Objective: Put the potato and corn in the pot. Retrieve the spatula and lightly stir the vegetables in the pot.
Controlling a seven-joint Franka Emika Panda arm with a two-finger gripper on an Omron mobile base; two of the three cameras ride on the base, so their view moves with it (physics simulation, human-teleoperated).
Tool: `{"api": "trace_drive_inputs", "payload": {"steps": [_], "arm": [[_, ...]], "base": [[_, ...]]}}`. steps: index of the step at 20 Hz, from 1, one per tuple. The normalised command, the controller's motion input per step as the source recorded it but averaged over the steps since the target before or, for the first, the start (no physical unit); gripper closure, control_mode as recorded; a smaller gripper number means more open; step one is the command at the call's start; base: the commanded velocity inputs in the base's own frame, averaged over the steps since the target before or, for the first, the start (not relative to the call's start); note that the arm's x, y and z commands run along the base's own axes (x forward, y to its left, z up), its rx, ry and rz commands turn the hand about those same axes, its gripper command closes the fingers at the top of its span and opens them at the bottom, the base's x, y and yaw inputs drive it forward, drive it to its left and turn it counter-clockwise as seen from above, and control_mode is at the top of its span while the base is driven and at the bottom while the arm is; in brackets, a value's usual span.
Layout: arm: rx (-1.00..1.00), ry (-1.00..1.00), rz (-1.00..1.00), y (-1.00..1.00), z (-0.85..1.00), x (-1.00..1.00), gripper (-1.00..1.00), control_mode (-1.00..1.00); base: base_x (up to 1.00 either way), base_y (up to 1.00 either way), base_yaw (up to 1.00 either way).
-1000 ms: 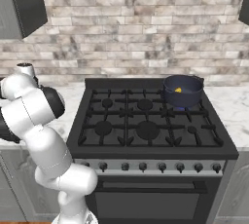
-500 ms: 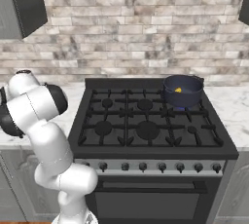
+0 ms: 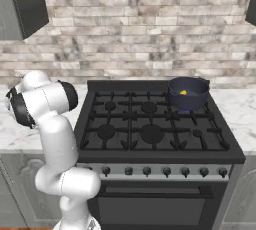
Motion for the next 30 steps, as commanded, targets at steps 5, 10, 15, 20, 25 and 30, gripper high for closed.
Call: {"api": "trace_drive_inputs", "payload": {"steps": [5, 10, 15, 20, 25, 30], "arm": [[-0.08, 0.01, -0.02, 0.27, -0.05, 0.15, -1.00, -1.00], [-0.03, 0.03, 0.00, 0.12, -0.11, 0.00, -1.00, -1.00], [-0.04, 0.05, 0.00, 0.07, -0.34, 0.01, -1.00, -1.00], [-0.03, 0.06, 0.00, 0.01, -0.37, 0.00, -1.00, -1.00], [-0.02, 0.04, 0.00, 0.00, -0.30, 0.00, -1.00, -1.00], [-0.01, 0.01, 0.00, 0.00, -0.26, -0.01, -1.00, -1.00]], "base": [[0.00, 0.00, 0.00], [0.00, 0.00, 0.00], [0.00, 0.00, 0.00], [0.00, 0.00, 0.00], [0.00, 0.00, 0.00], [0.00, 0.00, 0.00]]}}
